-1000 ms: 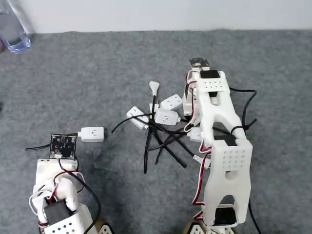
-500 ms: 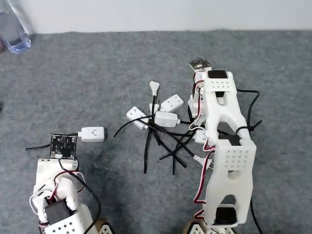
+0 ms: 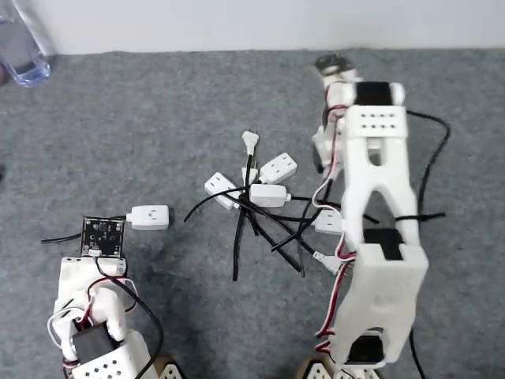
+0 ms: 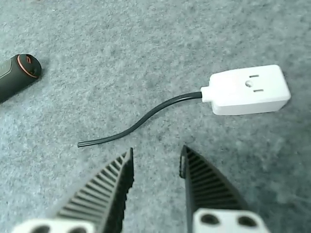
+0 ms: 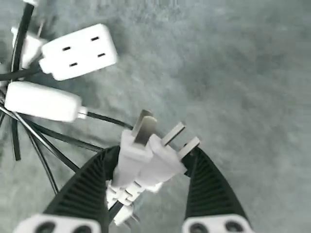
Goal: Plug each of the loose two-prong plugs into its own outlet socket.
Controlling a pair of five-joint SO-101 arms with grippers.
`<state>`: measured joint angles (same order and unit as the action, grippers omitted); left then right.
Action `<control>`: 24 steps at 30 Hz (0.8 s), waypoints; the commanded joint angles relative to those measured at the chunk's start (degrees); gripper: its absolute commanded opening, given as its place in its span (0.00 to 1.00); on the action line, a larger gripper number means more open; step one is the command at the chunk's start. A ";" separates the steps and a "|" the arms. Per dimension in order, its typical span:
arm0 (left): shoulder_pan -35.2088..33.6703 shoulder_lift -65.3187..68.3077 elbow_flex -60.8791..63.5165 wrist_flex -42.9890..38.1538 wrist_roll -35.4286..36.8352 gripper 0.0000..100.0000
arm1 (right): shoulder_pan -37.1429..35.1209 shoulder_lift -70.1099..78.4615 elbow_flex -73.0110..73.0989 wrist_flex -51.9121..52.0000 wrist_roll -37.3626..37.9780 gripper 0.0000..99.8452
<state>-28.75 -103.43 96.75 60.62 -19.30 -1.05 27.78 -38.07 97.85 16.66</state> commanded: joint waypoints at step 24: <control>-0.09 -0.88 -0.31 0.44 -0.53 0.15 | 40.48 16.22 -3.69 -12.70 60.66 0.01</control>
<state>-28.75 -103.43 96.75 60.62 -19.30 38.59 43.87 -39.91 89.32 76.79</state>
